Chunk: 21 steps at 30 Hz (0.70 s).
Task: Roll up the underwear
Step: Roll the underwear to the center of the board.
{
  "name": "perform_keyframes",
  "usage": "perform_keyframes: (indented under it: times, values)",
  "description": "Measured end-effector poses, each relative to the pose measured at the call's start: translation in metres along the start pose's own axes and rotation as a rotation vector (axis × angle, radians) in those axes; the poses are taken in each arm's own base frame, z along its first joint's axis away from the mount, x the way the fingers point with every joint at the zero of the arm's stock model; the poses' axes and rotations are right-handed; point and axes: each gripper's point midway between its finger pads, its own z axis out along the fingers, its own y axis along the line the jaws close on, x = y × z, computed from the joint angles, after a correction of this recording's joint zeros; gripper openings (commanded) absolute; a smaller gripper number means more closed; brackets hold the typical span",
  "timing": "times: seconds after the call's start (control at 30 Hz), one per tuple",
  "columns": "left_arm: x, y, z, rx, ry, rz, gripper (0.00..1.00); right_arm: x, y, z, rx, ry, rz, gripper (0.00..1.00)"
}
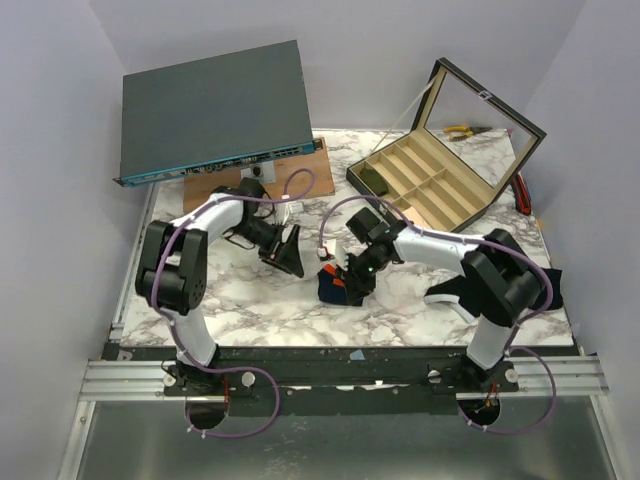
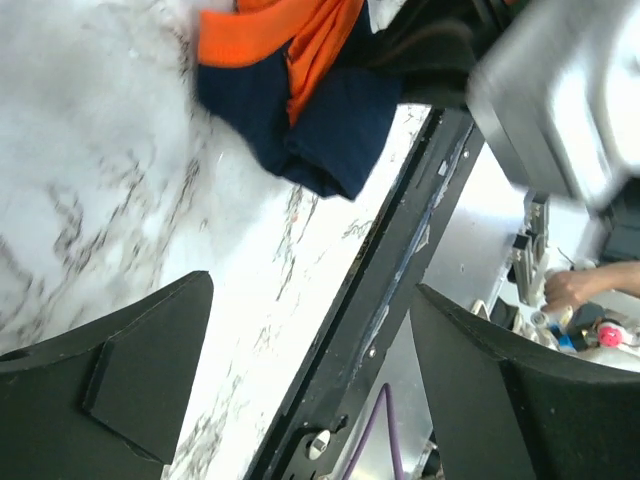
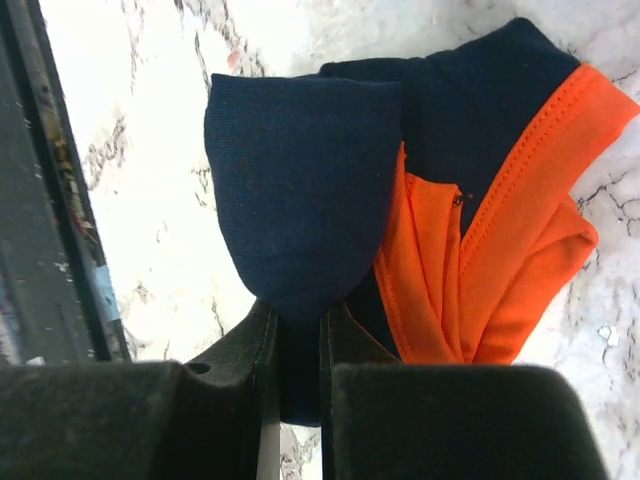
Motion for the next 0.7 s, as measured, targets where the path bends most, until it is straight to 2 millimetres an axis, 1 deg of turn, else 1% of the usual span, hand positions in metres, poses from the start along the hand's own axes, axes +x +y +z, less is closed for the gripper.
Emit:
perform_keyframes:
  times: [0.07, 0.17, 0.27, 0.37, 0.43, 0.53, 0.57, 0.6, 0.7]
  values:
    - [0.002, -0.002, -0.016, -0.027, -0.048, 0.012, 0.81, -0.001, -0.003, 0.000, -0.070, -0.005, 0.076, 0.01]
    - [0.004, -0.008, -0.034, -0.068, -0.102, 0.045, 0.80, -0.003, -0.010, 0.000, -0.171, -0.013, 0.181, 0.01]
    - [0.009, -0.014, -0.044, -0.123, -0.139, 0.110, 0.80, -0.005, -0.017, 0.000, -0.282, -0.025, 0.288, 0.01]
    - [0.014, -0.017, -0.048, -0.192, -0.152, 0.196, 0.82, -0.007, -0.021, 0.002, -0.398, -0.028, 0.386, 0.01]
    - [0.017, -0.020, -0.045, -0.247, -0.146, 0.279, 0.85, -0.007, -0.021, 0.003, -0.471, -0.022, 0.447, 0.01]
    - [0.020, -0.027, -0.033, -0.330, -0.113, 0.436, 0.88, -0.006, -0.020, 0.003, -0.561, -0.014, 0.527, 0.03]
    - [0.020, -0.031, -0.025, -0.362, -0.093, 0.516, 0.89, -0.006, -0.020, 0.004, -0.583, -0.011, 0.547, 0.03]
    - [0.019, -0.033, -0.020, -0.379, -0.086, 0.563, 0.90, -0.008, -0.020, 0.001, -0.602, -0.010, 0.560, 0.03]
    - [0.013, -0.042, 0.000, -0.429, -0.050, 0.721, 0.91, -0.005, -0.020, 0.004, -0.641, 0.012, 0.593, 0.04]
